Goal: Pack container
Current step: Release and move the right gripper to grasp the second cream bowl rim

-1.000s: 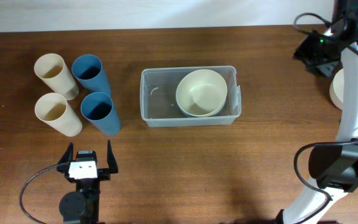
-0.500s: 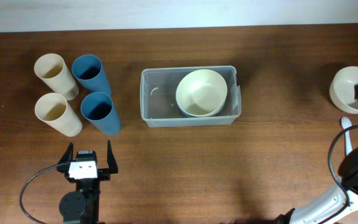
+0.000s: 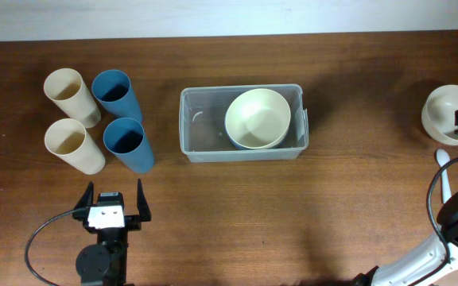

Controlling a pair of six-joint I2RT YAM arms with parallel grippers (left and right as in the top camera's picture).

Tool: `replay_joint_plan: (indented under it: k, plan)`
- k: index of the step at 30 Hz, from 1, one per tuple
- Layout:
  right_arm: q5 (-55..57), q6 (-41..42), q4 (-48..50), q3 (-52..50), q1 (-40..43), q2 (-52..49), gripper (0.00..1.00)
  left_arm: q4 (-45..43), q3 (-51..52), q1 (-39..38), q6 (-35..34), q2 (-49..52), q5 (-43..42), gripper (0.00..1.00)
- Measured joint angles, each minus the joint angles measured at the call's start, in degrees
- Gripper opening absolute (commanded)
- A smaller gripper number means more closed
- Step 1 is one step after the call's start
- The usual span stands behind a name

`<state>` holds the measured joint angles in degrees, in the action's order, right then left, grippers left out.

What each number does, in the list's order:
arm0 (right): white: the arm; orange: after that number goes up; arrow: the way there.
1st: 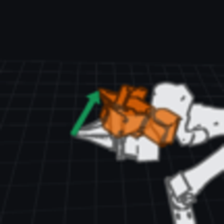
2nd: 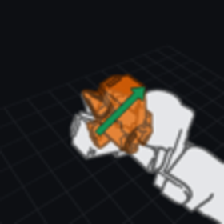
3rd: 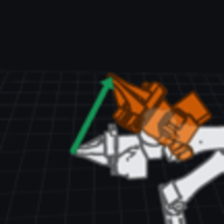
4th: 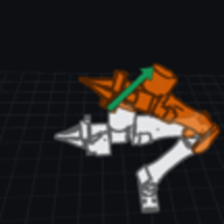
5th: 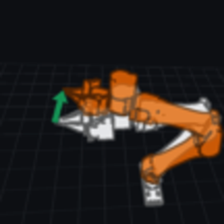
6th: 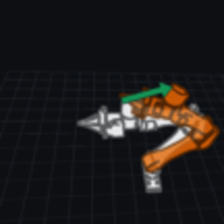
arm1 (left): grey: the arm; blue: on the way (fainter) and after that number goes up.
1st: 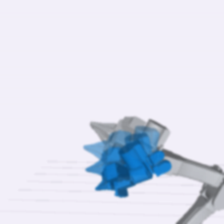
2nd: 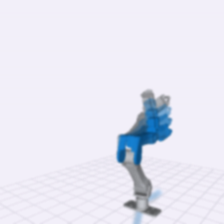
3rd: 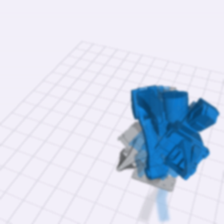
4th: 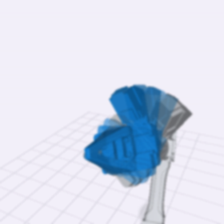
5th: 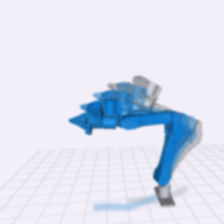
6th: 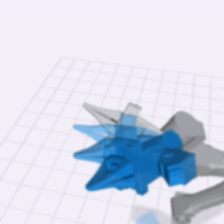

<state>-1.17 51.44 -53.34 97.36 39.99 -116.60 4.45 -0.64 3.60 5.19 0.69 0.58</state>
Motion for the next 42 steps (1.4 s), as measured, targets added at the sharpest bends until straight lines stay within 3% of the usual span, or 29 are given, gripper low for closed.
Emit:
replay_joint_plan:
  k: [7, 9, 13, 16, 18, 23, 36, 42]
  plan:
    - [-1.9, -0.3, 1.0, 0.0, 0.0, -4.3, 0.8, 0.0, 0.0, 0.0, 0.0, 0.0, 0.0, 1.0]
    - [-2.2, -0.5, 1.1, 0.0, 0.1, -5.5, 0.72, 0.0, 0.0, 0.0, 0.0, 0.0, 0.0, 1.0]
    - [-2.9, -0.8, 2.6, -0.1, 0.2, -6.5, 0.71, 0.0, 0.0, 0.0, 0.0, 0.0, 0.0, 1.0]
    - [-3.0, -1.0, 3.9, -0.1, 0.2, -6.5, 0.63, 0.0, 0.0, 0.0, 0.0, 0.0, 0.0, 1.0]
    - [-3.0, -1.1, 4.2, -0.1, 0.2, -6.5, 0.53, 0.0, 0.0, 0.0, 0.0, 0.0, 0.0, 1.0]
    - [-3.0, -1.4, 5.5, -0.1, 0.2, -6.5, 0.04, 0.0, 0.0, 0.0, 0.0, 0.0, 0.0, 1.0]
    - [-4.8, -1.7, 5.8, 0.0, 0.4, -6.5, 0.04, 0.0, 0.0, 0.0, 0.0, 0.0, 0.0, 1.0]
    - [-13.6, -4.2, 6.9, 4.0, 0.4, -6.6, 0.04, 0.0, 0.0, 0.0, 0.0, 0.0, 0.0, 1.0]
